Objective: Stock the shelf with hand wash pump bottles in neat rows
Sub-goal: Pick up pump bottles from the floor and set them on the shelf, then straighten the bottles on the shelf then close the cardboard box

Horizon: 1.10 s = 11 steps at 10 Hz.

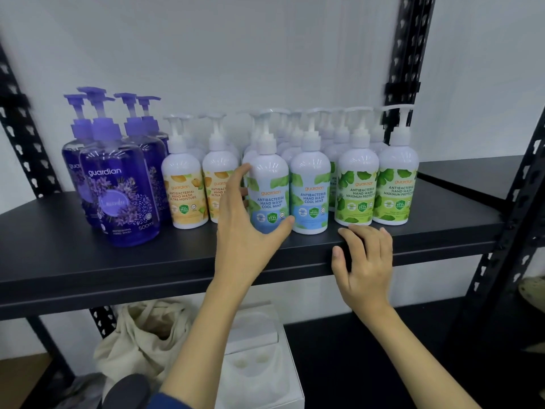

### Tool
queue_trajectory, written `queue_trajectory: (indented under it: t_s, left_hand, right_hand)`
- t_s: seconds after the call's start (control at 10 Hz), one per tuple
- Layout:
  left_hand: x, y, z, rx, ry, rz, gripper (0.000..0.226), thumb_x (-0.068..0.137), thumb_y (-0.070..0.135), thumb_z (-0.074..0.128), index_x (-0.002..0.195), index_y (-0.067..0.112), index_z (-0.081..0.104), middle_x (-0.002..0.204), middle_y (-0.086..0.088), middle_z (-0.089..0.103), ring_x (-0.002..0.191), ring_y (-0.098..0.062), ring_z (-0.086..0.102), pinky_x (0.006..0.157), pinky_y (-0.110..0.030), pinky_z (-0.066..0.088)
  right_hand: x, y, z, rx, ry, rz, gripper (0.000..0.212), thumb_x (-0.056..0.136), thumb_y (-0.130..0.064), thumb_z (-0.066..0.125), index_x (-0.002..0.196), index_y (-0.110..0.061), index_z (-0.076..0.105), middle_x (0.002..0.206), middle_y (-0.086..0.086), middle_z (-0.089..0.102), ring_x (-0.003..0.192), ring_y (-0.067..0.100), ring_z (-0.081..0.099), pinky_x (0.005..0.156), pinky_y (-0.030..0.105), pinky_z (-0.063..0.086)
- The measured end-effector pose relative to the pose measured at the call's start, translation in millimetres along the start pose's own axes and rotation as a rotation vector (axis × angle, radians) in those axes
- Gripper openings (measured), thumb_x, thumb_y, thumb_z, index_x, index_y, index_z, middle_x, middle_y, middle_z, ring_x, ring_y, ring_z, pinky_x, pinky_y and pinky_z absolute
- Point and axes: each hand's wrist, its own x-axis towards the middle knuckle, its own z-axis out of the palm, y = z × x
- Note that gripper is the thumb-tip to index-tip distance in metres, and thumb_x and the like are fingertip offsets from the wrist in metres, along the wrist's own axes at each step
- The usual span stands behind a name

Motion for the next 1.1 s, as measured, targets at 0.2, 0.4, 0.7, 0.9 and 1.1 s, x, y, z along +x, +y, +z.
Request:
queue_trajectory:
  t_s: [0.2, 0.4, 0.7, 0.9, 1.1]
  left_hand:
    - [1, -3, -2, -0.013, -0.025, 0.024, 0.086, 0.069, 0.015, 0.08, 0.135, 0.042, 0.033, 0.127, 0.038, 0.032, 0.121, -0.004, 0.044, 0.092, -0.039, 0.052]
    - [0, -1, -2, -0.008, -0.025, 0.018, 0.086, 0.069, 0.017, 0.081, 0.136, 0.042, 0.033, 0.124, 0.044, 0.031, 0.119, 0.0, 0.043, 0.092, -0.039, 0.052]
    - [-3, 2, -5, 0.005, -0.095, -0.009, 0.087, 0.076, 0.022, 0.078, 0.14, 0.046, 0.023, 0.142, 0.024, 0.031, 0.128, -0.009, 0.041, 0.096, -0.04, 0.05]
    - [-11, 20, -26, 0.239, -0.162, -0.094, 0.082, 0.083, 0.028, 0.069, 0.145, 0.042, 0.017, 0.145, 0.003, 0.033, 0.125, -0.015, 0.041, 0.095, -0.033, 0.041]
    - [-37, 34, -87, 0.822, -0.105, -0.096, 0.035, 0.092, 0.035, 0.054, 0.123, 0.019, 0.051, 0.119, -0.002, 0.054, 0.105, -0.023, 0.054, 0.072, -0.032, 0.038]
  right_hand:
    - [1, 0, -1, 0.007, -0.007, 0.0, 0.028, 0.098, -0.029, 0.038, 0.106, -0.008, 0.054, 0.097, 0.019, 0.066, 0.098, 0.027, 0.053, 0.095, 0.046, 0.038]
    - [1, -1, -1, 0.002, -0.009, 0.001, 0.028, 0.098, -0.03, 0.038, 0.106, -0.008, 0.054, 0.097, 0.019, 0.066, 0.098, 0.026, 0.053, 0.096, 0.045, 0.037]
    - [3, -2, -6, 0.002, -0.051, 0.018, 0.028, 0.097, -0.027, 0.042, 0.105, -0.005, 0.058, 0.1, 0.019, 0.065, 0.099, 0.028, 0.053, 0.095, 0.047, 0.039]
    - [17, -12, -27, -0.011, -0.217, 0.063, 0.035, 0.091, -0.024, 0.046, 0.102, 0.003, 0.066, 0.1, 0.018, 0.064, 0.096, 0.032, 0.055, 0.094, 0.041, 0.038]
    - [30, -65, -52, 0.077, -0.344, 0.014, 0.03, 0.085, -0.025, 0.047, 0.096, -0.005, 0.067, 0.086, 0.009, 0.064, 0.077, 0.027, 0.059, 0.07, 0.038, 0.046]
